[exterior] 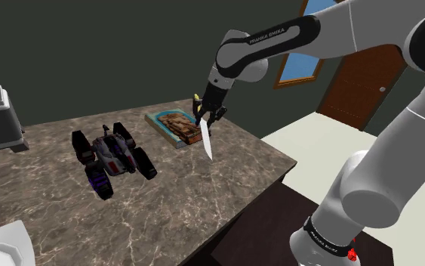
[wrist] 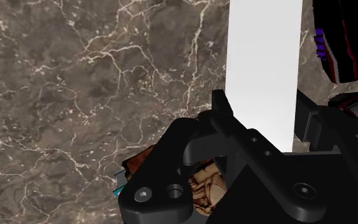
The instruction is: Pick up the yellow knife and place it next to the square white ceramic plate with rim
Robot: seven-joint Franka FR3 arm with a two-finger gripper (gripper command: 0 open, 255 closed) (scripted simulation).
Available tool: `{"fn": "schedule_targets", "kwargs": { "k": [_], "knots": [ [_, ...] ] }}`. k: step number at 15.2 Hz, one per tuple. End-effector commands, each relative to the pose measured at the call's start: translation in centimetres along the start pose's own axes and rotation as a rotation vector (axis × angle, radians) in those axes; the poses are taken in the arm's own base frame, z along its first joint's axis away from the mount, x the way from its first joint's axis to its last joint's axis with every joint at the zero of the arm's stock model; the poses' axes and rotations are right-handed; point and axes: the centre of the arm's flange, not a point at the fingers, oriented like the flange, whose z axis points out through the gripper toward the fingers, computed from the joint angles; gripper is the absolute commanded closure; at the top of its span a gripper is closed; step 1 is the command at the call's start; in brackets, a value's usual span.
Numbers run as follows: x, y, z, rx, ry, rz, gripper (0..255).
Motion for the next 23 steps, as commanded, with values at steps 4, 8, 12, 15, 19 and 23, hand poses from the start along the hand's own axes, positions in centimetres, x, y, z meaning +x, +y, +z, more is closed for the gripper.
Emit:
{"fn": "schedule_targets", "kwargs": {
  "k": [4, 8, 12, 15, 19, 23],
  "knots": [
    [0.1, -0.6, -2.6, 0.000, 0.000, 0.000, 255],
    [-2.0, -2.4, -3.1, 0.000, 0.000, 0.000, 255],
    [-6.0, -5.7, -2.4, 0.000, 0.000, 0.000, 255],
    [-9.1, -8.2, -1.8, 0.000, 0.000, 0.000, 255],
    [-13.2, -11.4, -1.1, 0.000, 0.000, 0.000, 255],
    [-17.2, -14.7, -0.4, 0.000, 0.000, 0.000, 255]
  ]
}}
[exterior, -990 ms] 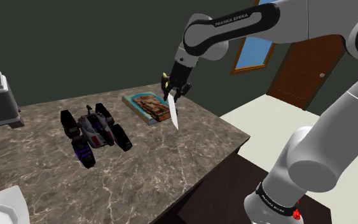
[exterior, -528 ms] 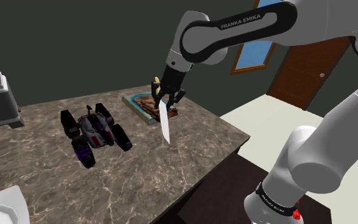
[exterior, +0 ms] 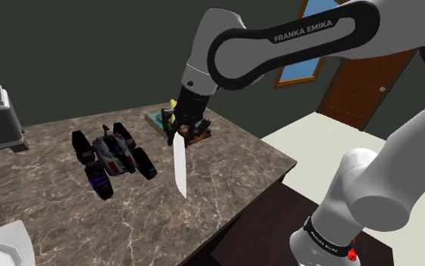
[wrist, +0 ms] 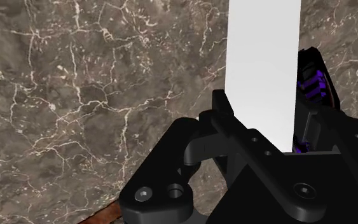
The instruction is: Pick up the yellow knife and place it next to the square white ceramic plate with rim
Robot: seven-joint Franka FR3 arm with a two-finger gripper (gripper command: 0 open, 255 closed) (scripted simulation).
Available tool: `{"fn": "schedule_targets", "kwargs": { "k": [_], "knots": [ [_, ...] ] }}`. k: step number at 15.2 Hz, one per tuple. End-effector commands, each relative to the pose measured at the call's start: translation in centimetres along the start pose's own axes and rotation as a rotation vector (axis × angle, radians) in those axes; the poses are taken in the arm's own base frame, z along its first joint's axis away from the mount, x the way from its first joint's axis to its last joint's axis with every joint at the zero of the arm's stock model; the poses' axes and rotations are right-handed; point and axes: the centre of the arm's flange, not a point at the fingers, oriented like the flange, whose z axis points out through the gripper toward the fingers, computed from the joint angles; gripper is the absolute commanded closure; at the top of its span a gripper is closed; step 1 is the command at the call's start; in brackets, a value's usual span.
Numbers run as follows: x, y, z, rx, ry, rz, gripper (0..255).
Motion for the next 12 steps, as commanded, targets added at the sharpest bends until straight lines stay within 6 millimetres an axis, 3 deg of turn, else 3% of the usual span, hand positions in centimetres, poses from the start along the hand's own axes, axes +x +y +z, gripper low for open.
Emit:
{"fn": "schedule_targets", "kwargs": {
  "k": [1, 12],
  "knots": [
    [-1.9, -1.8, 0.5, 0.001, 0.000, 0.002, 255],
    [-13.1, -10.8, 2.5, 0.001, 0.000, 0.002, 255]
  ]
}}
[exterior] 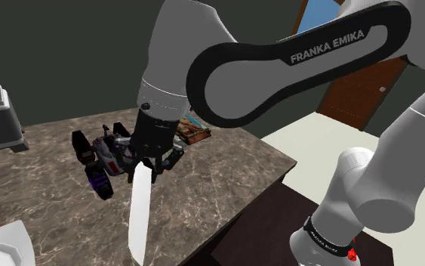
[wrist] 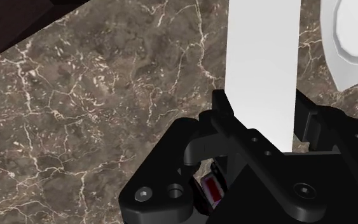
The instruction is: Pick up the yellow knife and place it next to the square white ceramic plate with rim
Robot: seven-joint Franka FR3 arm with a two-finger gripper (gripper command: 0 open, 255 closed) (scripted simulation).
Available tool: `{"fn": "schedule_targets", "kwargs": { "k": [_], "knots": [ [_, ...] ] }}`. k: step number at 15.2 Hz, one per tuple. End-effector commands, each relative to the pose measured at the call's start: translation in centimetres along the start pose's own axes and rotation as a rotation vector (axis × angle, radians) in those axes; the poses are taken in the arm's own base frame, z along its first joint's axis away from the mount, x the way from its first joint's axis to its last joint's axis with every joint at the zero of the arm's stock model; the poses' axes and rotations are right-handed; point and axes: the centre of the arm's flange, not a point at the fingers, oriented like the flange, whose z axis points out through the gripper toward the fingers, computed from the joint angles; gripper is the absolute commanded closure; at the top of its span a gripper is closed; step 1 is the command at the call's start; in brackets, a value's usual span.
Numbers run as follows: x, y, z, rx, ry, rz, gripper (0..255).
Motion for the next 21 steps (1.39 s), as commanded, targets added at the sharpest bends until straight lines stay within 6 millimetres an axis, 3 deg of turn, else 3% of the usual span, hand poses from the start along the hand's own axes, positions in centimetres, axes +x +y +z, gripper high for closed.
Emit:
{"fn": "schedule_targets", "kwargs": {
  "k": [1, 3, 21],
  "knots": [
    [-2.1, -1.6, 0.1, 0.000, 0.000, 0.002, 255],
    [-4.3, -3.5, 0.5, 0.000, 0.000, 0.002, 255],
    [-4.3, -1.4, 9.8, 0.000, 0.000, 0.002, 255]
  ]
}}
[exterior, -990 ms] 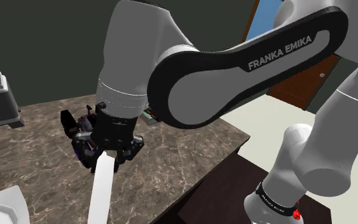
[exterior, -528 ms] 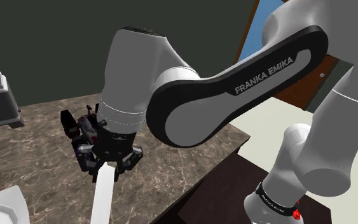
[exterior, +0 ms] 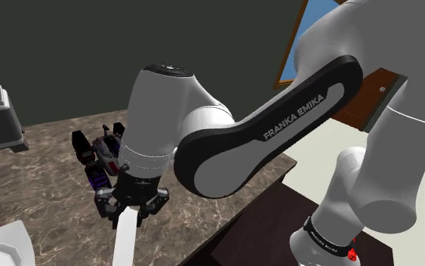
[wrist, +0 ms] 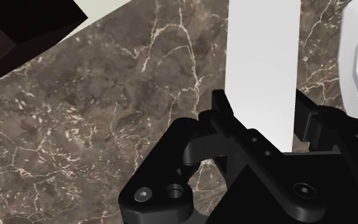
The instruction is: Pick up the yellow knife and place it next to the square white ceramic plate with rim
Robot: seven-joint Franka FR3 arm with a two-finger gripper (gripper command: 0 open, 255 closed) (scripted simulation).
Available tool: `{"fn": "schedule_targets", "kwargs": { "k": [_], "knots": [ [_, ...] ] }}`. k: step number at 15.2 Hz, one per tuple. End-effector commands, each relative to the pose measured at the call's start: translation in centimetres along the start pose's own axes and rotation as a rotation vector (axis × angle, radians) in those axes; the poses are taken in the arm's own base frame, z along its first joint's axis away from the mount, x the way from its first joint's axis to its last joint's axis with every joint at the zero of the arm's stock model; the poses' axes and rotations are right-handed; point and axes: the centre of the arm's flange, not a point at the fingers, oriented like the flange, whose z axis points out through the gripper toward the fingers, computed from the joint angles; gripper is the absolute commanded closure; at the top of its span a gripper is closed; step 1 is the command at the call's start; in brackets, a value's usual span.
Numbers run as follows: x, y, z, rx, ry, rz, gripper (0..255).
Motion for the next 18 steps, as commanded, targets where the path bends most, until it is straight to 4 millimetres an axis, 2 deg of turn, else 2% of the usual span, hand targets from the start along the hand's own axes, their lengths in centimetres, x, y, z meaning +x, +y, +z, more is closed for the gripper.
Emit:
{"fn": "schedule_targets", "kwargs": {
  "k": [1, 15, 18],
  "knots": [
    [0.0, 0.2, 1.1, 0.001, 0.000, 0.000, 255],
    [0.0, 1.8, 8.3, 0.001, 0.000, 0.000, 255],
    [0.0, 1.9, 8.8, 0.001, 0.000, 0.000, 255]
  ]
}}
